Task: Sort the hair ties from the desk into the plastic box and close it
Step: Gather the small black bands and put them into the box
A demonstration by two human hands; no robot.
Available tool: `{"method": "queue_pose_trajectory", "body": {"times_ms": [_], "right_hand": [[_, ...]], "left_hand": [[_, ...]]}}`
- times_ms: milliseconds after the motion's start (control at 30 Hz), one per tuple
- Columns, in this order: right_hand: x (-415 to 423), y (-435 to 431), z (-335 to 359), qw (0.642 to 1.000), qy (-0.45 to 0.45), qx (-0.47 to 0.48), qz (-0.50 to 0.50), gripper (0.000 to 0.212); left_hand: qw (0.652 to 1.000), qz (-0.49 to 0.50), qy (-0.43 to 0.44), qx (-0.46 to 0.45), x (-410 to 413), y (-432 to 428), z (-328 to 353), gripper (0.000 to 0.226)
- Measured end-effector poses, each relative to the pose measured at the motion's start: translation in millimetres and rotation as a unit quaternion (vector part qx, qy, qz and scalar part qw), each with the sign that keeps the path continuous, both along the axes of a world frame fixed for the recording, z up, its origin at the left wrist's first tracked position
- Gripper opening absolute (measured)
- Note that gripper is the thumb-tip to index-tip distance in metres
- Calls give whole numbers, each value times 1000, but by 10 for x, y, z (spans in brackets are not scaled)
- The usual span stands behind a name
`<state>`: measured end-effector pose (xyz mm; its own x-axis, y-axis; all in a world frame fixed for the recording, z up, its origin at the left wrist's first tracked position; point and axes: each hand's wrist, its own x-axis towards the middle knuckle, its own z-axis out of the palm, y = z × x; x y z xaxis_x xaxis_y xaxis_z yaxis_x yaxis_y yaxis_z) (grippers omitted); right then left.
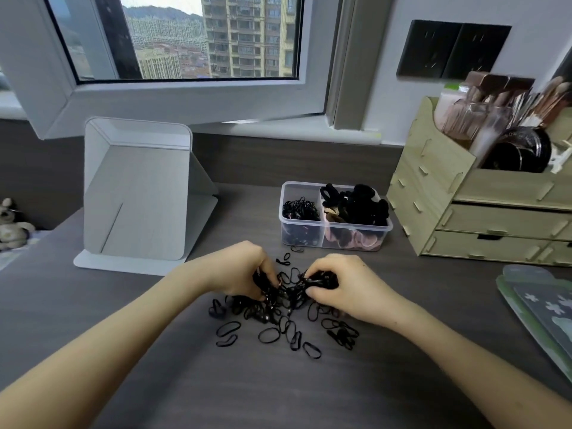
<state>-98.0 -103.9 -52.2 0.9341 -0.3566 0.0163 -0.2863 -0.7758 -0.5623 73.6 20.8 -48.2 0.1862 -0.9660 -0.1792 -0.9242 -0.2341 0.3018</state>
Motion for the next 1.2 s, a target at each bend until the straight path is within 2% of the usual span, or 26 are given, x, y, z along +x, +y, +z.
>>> {"method": "queue_pose_trajectory", "body": {"times_ms": [100,233,333,433,600,733,833,900,1067,1200], "right_hand": [[-32,-31,157,997,-12,82,-8,10],[20,-123,400,993,-47,107,-35,12],[166,-256,604,988,-93,100,-70,8],[425,-443,768,988,-106,37,-104,6],[1043,-658,770,990,-60,14,-129,6],[1410,-717,599,988,52,-3,-145,5],[1543,-735,539,978,143,20,-151,28],[1570,-747,556,974,169,35,-145,40],[1478,-759,764,974,157,57,-150,42],[1356,-776,899,977,75,107,-170,34]], "left_hand": [[1000,18,16,-21,17,5,17,27],[998,37,26,-37,40,33,68,28],[997,49,35,-53,69,52,114,26],[995,71,36,-61,107,63,161,24],[990,115,55,-68,154,52,239,18],[982,150,75,-82,191,21,296,16],[977,170,91,-87,218,-8,337,14],[974,180,100,-91,231,-42,374,12],[966,203,112,-115,270,-214,540,8],[953,224,133,-156,341,-472,641,12]]}}
